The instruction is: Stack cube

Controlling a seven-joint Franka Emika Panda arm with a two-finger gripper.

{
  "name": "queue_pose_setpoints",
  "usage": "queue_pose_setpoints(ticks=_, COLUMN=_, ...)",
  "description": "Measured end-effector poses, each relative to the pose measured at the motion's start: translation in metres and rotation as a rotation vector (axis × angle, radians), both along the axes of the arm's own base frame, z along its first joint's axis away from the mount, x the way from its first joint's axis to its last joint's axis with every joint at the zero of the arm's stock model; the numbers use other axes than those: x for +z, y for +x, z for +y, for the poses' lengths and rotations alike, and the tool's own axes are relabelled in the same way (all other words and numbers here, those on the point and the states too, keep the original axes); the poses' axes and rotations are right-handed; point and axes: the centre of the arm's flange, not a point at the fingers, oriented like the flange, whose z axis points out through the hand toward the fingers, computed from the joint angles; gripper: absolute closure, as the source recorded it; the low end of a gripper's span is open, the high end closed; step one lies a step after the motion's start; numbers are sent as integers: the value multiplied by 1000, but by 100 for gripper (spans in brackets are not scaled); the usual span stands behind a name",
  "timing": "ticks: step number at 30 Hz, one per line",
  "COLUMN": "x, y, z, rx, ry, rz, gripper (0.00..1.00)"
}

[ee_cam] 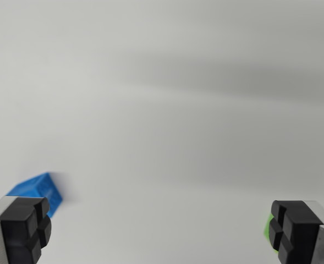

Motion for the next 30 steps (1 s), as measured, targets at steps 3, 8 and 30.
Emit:
queue_pose_setpoints(ticks=3, x=-3, y=-3, z=3, rx=6, ry=0, rz=2, gripper=0)
queue_pose_setpoints(ticks=8, x=-9, y=-7, z=8, rx=15, ry=1, rz=3, gripper=0)
queue_pose_setpoints(ticks=30, x=-46, y=-38, z=41, rx=80, ry=8, rz=17, gripper=0)
